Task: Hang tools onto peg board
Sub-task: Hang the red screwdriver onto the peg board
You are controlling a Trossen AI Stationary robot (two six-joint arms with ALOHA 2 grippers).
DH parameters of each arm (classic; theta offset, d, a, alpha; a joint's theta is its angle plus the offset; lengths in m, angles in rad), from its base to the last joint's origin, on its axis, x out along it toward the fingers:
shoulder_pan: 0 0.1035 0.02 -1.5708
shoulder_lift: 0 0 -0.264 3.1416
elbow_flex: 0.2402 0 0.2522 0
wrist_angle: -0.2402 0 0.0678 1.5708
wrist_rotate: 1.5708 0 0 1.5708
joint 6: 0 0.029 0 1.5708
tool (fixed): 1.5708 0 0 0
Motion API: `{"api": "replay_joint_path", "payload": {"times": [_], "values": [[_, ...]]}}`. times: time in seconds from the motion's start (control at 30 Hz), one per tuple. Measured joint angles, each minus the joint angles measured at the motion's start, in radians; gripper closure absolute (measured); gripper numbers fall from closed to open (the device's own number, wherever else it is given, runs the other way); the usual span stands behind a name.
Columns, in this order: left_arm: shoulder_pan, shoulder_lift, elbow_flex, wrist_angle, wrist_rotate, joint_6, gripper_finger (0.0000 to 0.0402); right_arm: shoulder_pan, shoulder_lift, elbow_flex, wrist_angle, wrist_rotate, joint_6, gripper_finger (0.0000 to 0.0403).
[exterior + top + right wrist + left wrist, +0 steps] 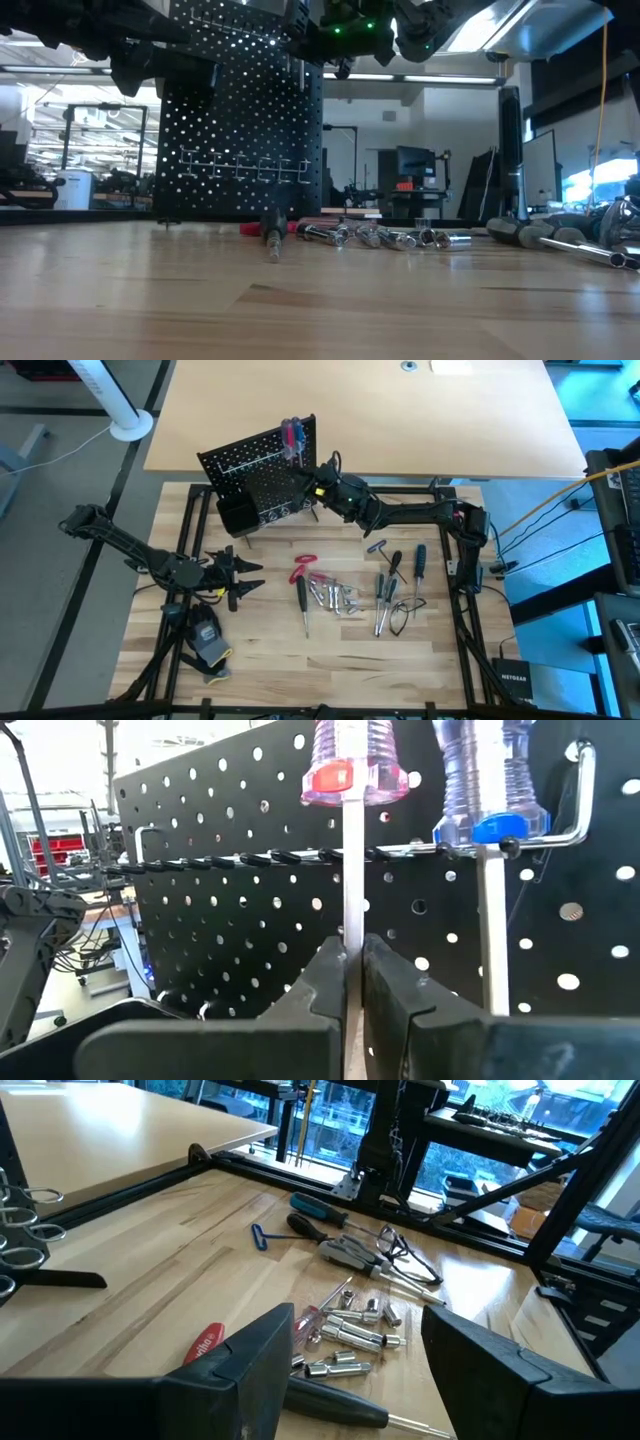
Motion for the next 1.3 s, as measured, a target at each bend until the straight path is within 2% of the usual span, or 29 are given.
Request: {"api": "replay_joint_path", "payload": {"times": [0.77,1.3], "values": [[0.0,0.0,0.0,0.0,0.0,0.008,0.0192,0.005,0.0,0.0,0.016,-0.058,-0.024,0.0382],[0.0,0.0,0.0,0.0,-0.011,0.014,0.0192,-0.01,0.0,0.0,0.019,-0.045,-0.012,0.0382]]}}
